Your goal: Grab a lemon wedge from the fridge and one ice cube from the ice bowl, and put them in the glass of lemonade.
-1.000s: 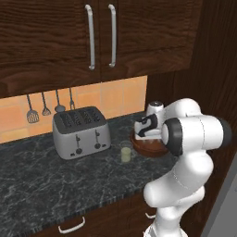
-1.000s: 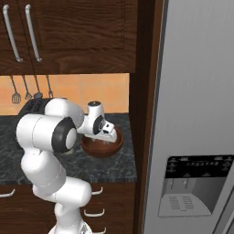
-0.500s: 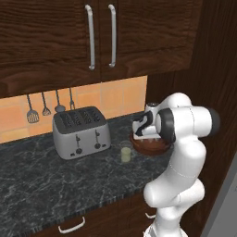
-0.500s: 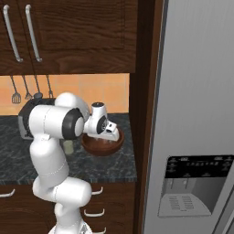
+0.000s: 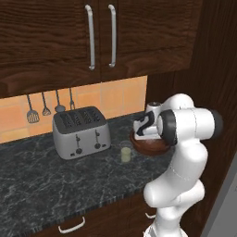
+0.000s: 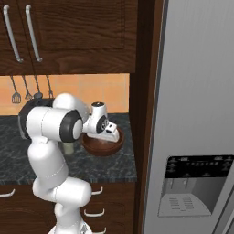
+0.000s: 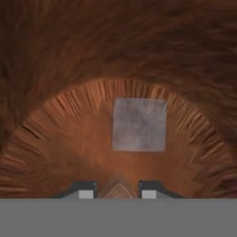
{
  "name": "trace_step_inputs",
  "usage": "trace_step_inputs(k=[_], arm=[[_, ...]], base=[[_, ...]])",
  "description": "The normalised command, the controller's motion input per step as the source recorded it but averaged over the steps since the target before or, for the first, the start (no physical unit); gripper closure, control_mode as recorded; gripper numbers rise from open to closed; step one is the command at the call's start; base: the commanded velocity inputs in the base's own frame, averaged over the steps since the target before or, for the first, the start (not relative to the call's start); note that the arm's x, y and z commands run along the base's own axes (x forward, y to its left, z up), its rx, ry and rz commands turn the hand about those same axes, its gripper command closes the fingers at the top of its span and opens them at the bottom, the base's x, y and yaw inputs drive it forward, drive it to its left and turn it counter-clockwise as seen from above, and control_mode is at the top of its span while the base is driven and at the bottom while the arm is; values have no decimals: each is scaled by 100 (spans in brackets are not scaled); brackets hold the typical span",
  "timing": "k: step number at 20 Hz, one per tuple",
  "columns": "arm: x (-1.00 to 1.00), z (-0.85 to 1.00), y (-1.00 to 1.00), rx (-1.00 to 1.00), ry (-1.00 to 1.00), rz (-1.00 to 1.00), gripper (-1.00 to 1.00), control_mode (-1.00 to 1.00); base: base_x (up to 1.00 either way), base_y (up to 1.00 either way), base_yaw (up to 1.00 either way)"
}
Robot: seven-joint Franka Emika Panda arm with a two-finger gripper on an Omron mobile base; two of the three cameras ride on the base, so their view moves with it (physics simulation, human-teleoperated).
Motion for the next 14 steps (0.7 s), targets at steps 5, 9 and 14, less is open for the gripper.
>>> trace_step_inputs(k=[5,9,14], arm=[[-42,41,0,0,-1,-6,100,-100],[-45,82,0,0,-1,0,100,-100],[-34,61,21,-1,-2,0,100,-100]], base=[[0,0,0],[0,0,0],[0,0,0]])
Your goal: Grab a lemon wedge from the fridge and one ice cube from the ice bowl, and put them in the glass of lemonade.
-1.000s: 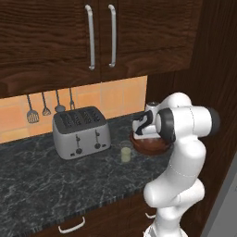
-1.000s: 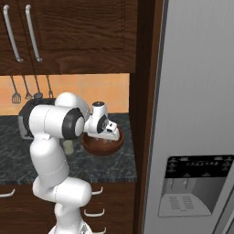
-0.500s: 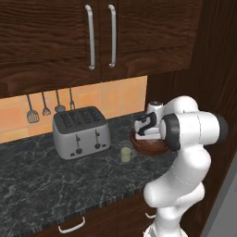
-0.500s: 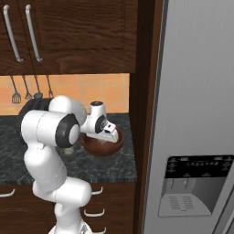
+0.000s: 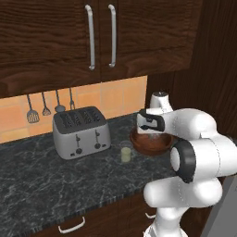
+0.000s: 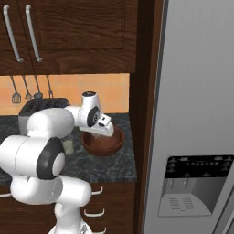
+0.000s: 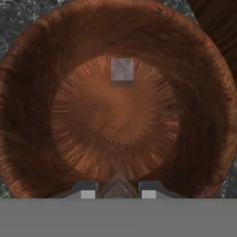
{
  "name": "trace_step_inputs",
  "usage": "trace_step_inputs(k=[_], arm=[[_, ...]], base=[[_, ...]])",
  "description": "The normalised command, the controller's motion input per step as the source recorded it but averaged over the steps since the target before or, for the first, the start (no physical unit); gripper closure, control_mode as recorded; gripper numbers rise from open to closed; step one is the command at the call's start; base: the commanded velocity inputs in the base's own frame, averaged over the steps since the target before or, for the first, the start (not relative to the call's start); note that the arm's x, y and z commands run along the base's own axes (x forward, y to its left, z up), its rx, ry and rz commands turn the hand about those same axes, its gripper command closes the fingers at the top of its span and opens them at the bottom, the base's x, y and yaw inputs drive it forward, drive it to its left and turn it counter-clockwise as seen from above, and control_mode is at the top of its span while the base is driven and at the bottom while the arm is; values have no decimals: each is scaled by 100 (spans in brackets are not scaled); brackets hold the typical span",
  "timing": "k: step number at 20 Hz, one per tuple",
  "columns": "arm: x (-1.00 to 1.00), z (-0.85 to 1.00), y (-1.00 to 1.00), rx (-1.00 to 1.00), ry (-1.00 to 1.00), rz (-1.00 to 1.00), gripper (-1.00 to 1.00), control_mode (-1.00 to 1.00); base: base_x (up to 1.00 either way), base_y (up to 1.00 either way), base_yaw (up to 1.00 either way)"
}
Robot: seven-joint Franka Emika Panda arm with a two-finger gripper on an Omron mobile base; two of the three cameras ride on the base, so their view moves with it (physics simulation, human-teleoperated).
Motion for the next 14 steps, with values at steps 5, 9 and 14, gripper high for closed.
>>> trace_step_inputs(k=[5,9,14], arm=[[-37,37,47,-10,-4,7,100,-100],[-42,0,66,-20,-4,18,100,-100],[-20,9,68,-20,0,12,100,-100]], base=[[0,0,0],[0,0,0],[0,0,0]])
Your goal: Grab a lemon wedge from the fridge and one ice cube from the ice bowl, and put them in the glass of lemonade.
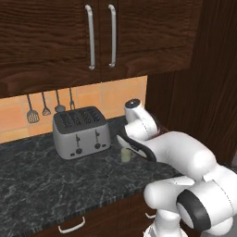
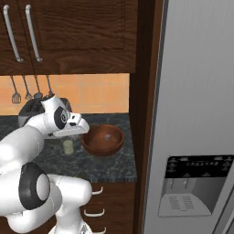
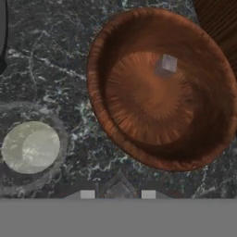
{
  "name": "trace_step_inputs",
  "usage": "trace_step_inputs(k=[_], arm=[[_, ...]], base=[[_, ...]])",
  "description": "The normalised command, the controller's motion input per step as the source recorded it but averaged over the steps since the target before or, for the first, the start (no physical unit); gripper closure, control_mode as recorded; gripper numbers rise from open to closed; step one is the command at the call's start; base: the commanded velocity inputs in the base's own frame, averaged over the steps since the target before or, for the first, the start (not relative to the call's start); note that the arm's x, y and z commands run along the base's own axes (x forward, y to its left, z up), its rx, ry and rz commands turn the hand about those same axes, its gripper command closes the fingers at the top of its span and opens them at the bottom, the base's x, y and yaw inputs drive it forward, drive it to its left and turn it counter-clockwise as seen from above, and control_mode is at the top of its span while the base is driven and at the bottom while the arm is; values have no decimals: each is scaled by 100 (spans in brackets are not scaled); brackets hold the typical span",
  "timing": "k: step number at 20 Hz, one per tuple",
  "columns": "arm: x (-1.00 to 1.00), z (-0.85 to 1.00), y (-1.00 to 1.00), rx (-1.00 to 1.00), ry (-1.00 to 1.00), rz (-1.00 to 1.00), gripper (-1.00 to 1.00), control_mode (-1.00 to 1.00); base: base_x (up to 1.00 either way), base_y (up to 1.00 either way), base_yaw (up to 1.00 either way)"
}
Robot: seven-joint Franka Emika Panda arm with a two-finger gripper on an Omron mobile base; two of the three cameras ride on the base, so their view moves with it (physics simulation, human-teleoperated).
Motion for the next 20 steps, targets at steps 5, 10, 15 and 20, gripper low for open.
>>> trace_step_inputs(k=[5,10,15,20], arm=[[0,19,46,-16,0,3,100,-100],[37,-4,26,-9,0,0,100,-100],[34,-9,35,-10,0,0,100,-100],[5,-12,18,-10,0,0,100,-100]], base=[[0,0,0],[0,0,0],[0,0,0],[0,0,0]])
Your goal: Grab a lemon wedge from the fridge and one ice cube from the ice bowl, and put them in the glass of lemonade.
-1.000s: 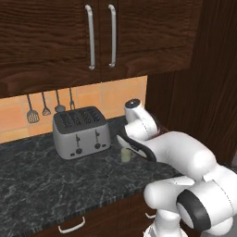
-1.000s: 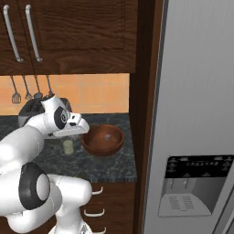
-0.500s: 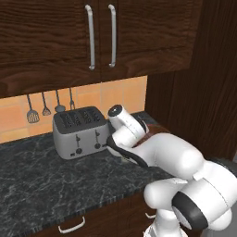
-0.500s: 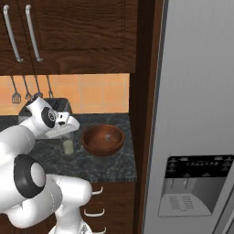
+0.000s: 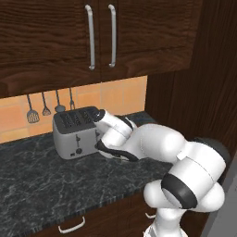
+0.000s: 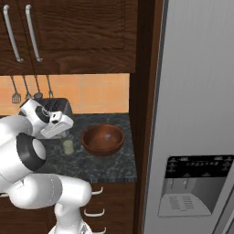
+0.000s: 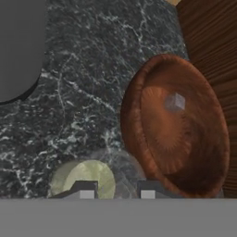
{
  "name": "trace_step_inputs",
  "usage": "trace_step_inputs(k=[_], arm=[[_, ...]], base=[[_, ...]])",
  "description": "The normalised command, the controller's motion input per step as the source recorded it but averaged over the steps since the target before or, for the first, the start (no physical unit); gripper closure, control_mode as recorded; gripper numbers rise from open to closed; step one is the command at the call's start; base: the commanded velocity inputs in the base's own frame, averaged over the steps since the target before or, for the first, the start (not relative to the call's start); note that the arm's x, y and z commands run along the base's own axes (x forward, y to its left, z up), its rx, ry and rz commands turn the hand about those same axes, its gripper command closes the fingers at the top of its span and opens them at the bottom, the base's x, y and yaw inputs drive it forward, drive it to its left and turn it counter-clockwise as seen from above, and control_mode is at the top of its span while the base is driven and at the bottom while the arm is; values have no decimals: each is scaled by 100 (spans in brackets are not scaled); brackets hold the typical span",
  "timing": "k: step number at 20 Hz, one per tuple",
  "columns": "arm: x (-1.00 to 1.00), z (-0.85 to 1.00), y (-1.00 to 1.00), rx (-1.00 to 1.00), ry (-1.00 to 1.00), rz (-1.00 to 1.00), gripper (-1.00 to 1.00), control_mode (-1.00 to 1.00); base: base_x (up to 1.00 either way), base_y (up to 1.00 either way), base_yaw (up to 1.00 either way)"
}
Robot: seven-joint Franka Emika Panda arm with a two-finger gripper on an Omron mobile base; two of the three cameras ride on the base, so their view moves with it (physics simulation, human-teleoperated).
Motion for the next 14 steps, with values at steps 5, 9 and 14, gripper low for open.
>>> trace_step_inputs(k=[5,9,14], arm=[[1,-21,0,-6,0,0,100,-100],[5,-21,-2,-5,-1,0,100,-100],[-8,-5,-27,-2,-5,0,-100,-100]], base=[[0,0,0],[0,0,0],[0,0,0]])
